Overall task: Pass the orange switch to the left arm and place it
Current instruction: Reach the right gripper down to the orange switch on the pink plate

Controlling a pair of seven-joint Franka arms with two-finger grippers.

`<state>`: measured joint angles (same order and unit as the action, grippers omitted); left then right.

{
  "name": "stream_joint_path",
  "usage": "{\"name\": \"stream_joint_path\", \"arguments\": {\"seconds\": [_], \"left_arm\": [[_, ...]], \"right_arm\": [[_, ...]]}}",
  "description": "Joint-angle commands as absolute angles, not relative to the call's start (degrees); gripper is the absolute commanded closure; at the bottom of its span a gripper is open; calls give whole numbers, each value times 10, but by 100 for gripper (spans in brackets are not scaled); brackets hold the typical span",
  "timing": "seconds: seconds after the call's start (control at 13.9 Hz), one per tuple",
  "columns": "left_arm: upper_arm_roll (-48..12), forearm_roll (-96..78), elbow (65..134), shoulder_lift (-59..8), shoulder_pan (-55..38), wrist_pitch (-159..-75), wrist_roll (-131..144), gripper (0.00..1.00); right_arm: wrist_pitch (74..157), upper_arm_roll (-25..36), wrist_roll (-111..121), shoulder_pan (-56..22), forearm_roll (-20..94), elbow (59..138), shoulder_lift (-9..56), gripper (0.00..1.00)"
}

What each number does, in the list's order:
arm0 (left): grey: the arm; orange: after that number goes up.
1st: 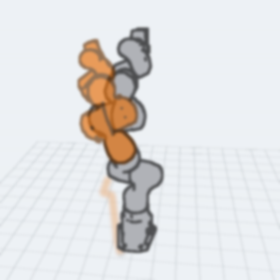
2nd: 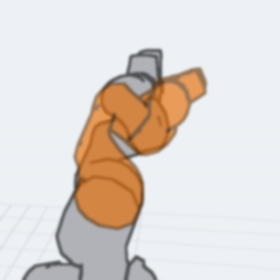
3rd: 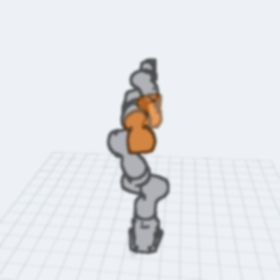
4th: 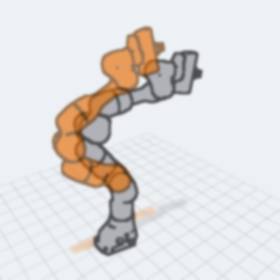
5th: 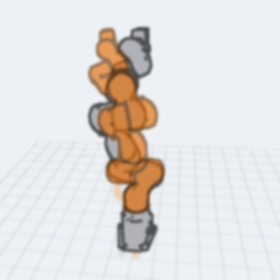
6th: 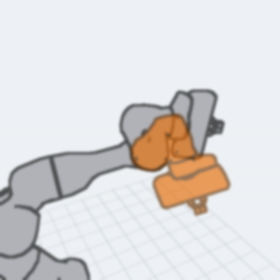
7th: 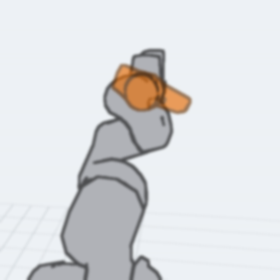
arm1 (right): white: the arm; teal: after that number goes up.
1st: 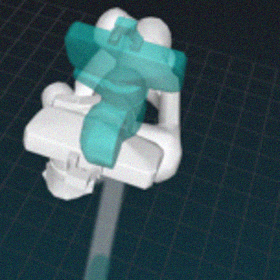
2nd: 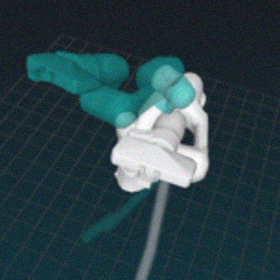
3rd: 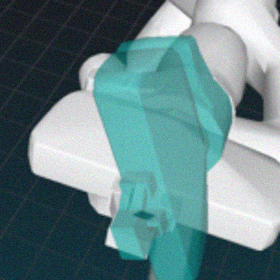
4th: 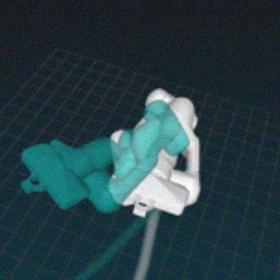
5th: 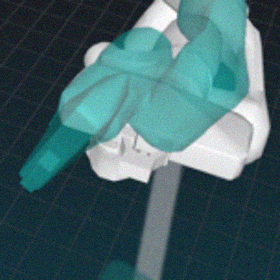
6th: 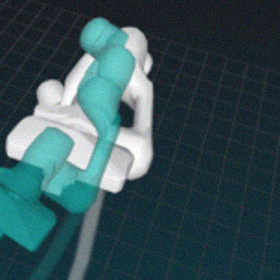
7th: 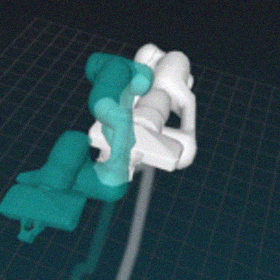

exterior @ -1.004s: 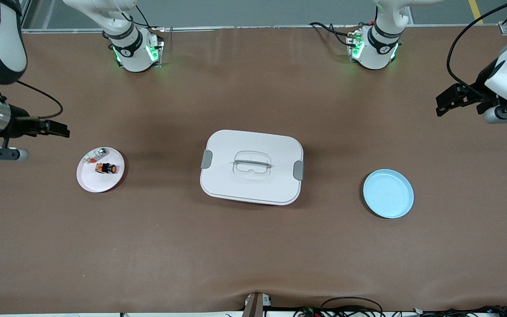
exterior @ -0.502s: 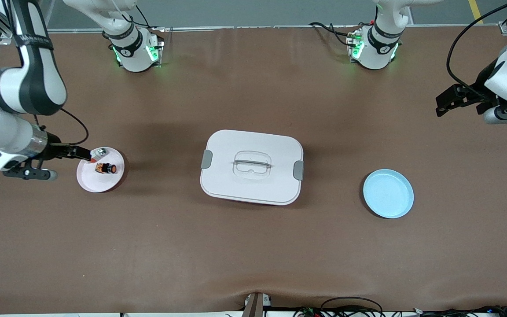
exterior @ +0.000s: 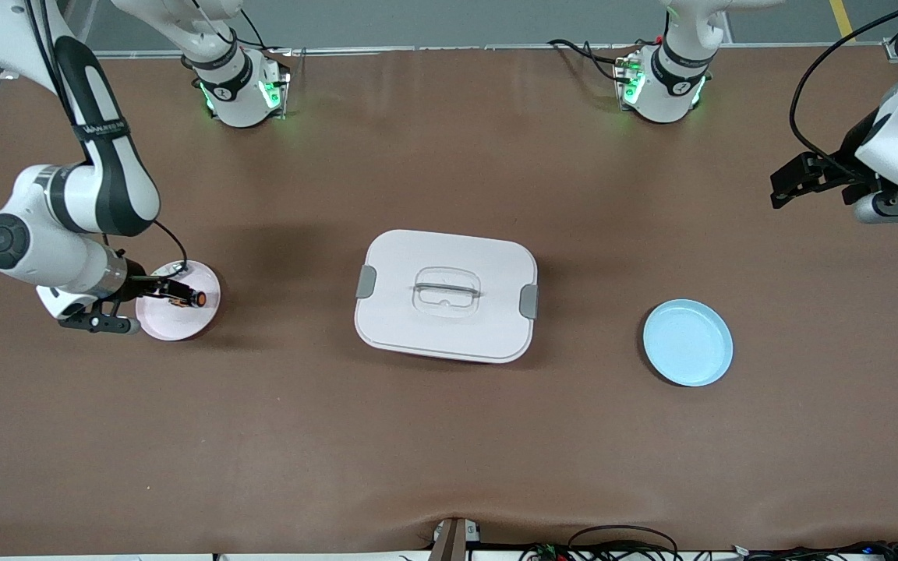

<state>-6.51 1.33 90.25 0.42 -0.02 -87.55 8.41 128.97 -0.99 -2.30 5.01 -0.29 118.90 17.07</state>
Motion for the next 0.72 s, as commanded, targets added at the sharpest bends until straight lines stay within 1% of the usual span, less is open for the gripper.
{"name": "stream_joint_path", "arguments": {"seconds": [0.0, 0.65], "left_arm": [[-64, 23, 897, 4, -2, -867, 74, 0], [-66, 23, 898, 4, -2, -867, 74, 0]], "right_arm": [[1311, -13, 12, 66, 0, 1189, 191, 0], [1327, -11, 35, 73, -4, 1192, 227, 0]]}}
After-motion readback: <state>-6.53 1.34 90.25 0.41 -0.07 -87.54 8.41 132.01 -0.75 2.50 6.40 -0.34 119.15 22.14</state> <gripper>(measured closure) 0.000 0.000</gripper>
